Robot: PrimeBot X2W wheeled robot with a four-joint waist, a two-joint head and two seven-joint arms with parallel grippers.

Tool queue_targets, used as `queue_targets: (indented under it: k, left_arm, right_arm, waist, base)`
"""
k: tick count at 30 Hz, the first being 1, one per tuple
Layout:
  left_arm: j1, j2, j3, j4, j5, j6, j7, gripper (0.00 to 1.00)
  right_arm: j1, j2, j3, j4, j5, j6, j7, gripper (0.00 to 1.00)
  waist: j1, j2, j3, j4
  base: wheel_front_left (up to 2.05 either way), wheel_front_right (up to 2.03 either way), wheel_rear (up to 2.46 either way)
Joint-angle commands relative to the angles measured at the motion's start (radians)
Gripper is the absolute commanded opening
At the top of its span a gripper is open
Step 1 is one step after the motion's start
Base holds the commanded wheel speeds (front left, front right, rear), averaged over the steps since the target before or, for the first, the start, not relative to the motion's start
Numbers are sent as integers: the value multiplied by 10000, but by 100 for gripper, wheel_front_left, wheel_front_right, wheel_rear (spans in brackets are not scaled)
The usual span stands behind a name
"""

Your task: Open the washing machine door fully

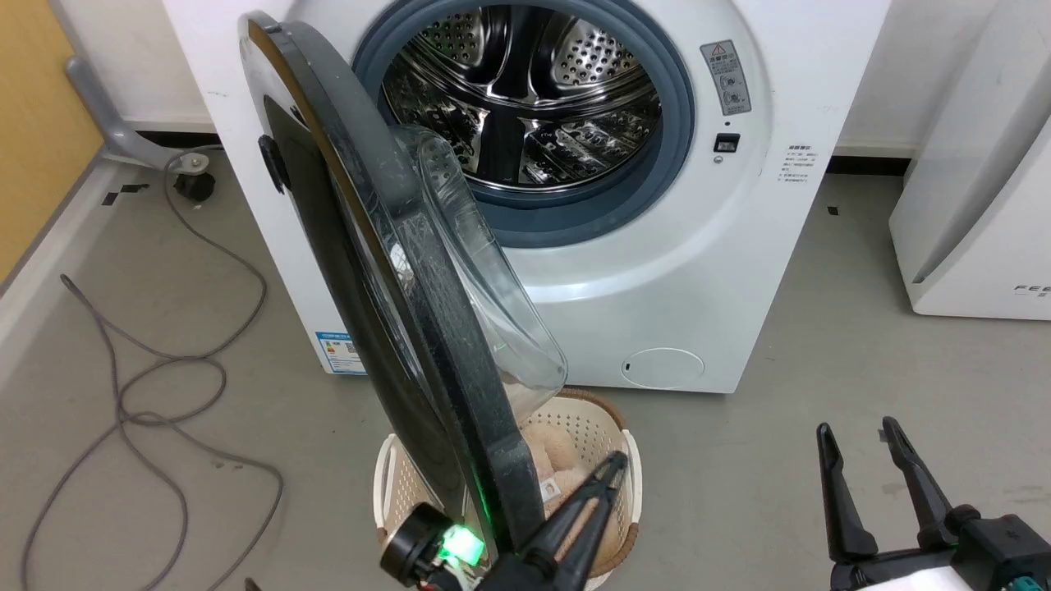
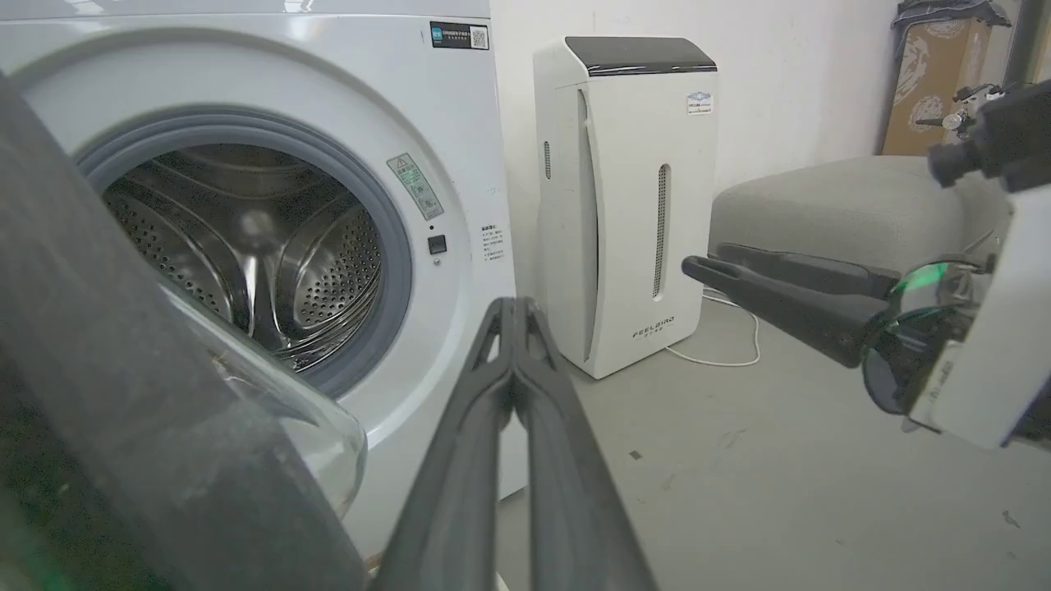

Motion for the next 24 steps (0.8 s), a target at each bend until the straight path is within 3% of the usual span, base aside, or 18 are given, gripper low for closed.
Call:
queue_targets:
  k: [1,10,24]
  left_arm:
    - [93,15,88,63,-40,70,-44,0]
    - [268,69,502,636,-209,265,-44,0]
    - [336,405,654,442,-54,190,-44,0]
  right_arm:
    - [20,59,6,25,-55,8,-43,100]
    - [45,79,-38,134,-87,8,-43,100]
    - [0,99,42,174,-19,8,-44,100]
  waist:
    - [-1,0,4,4]
    - [-1,0,2,215]
    - [-1,0,100,1114]
  base:
    - [0,0,0]
    - [0,0,0]
    - [0,0,0]
